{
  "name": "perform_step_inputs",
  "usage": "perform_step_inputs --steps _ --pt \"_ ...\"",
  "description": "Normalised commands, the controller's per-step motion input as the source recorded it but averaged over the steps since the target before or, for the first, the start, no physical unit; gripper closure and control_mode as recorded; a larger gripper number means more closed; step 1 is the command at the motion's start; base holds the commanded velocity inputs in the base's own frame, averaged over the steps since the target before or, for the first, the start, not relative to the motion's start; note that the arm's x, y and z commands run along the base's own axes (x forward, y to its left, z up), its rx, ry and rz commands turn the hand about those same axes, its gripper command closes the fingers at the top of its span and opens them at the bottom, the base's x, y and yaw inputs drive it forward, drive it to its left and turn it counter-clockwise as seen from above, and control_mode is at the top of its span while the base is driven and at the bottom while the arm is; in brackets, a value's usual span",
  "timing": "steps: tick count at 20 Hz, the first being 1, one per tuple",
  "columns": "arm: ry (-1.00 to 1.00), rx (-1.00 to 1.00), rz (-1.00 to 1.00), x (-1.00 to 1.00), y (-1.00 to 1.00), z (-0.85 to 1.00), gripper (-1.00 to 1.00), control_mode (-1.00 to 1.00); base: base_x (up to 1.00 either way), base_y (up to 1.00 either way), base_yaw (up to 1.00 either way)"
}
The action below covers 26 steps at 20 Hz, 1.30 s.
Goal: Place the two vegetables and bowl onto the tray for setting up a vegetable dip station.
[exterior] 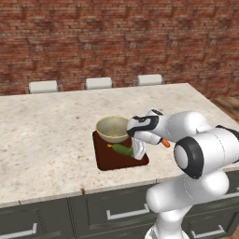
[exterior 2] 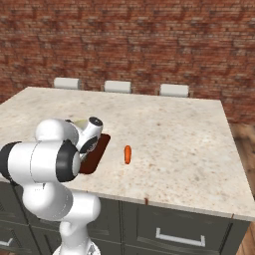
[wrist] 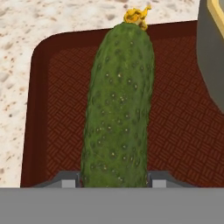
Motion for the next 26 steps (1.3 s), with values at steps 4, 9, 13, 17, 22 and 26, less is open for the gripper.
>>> perform_step_inputs --steps 4,9,13,17,22,26 --pt "0.01 0.0 0.0 0.0 0.01 -0.03 1.0 -1.0 0.0 0.0 0.0" --pt "0.01 0.0 0.0 0.0 0.01 -0.03 1.0 -1.0 0.0 0.0 0.0" --pt "0.02 0.01 0.0 0.0 0.01 -0.03 1.0 -1.0 0.0 0.0 0.0" --pt "0.03 0.01 0.0 0.0 0.0 -0.04 1.0 -1.0 0.0 0.0 0.0" --pt "0.05 0.0 0.0 0.03 0.01 -0.05 1.0 -1.0 0.0 0.0 0.0" --pt "0.08 0.0 0.0 0.04 0.0 -0.05 1.0 -1.0 0.0 0.0 0.0"
